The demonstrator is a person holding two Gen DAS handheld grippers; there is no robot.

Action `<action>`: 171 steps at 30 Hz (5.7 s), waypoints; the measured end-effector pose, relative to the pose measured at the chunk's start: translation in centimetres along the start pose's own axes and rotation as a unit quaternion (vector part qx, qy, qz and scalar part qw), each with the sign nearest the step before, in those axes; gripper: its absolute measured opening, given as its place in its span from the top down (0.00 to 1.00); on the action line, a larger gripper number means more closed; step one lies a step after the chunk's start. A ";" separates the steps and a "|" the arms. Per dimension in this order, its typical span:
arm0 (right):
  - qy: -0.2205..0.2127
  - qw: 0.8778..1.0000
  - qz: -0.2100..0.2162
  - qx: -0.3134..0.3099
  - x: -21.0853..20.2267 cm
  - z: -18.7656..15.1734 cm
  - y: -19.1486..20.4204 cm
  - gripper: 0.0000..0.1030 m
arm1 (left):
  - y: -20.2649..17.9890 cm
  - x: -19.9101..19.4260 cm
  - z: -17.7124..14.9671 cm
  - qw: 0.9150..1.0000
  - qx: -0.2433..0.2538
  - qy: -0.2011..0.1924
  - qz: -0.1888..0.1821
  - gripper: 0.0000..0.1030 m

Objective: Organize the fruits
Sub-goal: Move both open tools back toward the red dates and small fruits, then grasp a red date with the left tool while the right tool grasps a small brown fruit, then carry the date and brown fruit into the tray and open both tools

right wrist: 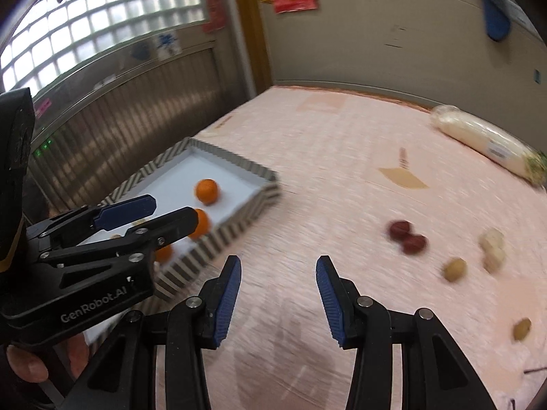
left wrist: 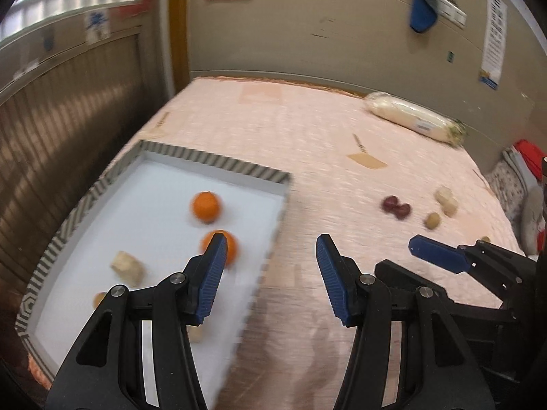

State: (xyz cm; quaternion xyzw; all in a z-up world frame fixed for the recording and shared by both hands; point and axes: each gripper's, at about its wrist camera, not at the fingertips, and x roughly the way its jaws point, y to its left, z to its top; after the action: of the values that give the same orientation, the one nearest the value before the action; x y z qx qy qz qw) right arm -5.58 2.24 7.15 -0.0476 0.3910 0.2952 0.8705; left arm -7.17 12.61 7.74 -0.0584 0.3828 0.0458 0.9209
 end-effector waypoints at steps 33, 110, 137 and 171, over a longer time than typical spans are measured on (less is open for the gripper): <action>0.005 0.993 -0.068 0.096 -5.2 -5.2 -14.8 0.57 | -11.8 12.9 6.2 0.985 -0.015 0.124 -0.118 0.47; -0.019 0.997 -0.056 0.053 -1.9 -2.6 -10.9 0.76 | -6.8 8.7 2.9 0.984 -0.017 0.145 -0.097 0.80; -0.027 1.000 -0.002 -0.016 -0.7 -0.7 -0.1 0.76 | 1.2 0.8 -0.5 0.998 -0.018 0.065 0.012 0.80; 0.043 0.979 0.140 -0.142 5.5 -1.1 15.2 0.76 | 14.4 0.1 -2.5 0.987 -0.127 0.065 0.073 0.80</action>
State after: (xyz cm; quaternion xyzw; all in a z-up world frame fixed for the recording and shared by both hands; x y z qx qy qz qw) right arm -11.85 17.02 4.77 -0.1278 0.3848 0.4643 0.7874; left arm -10.72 26.47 4.89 -0.1496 0.4360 0.1572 0.8734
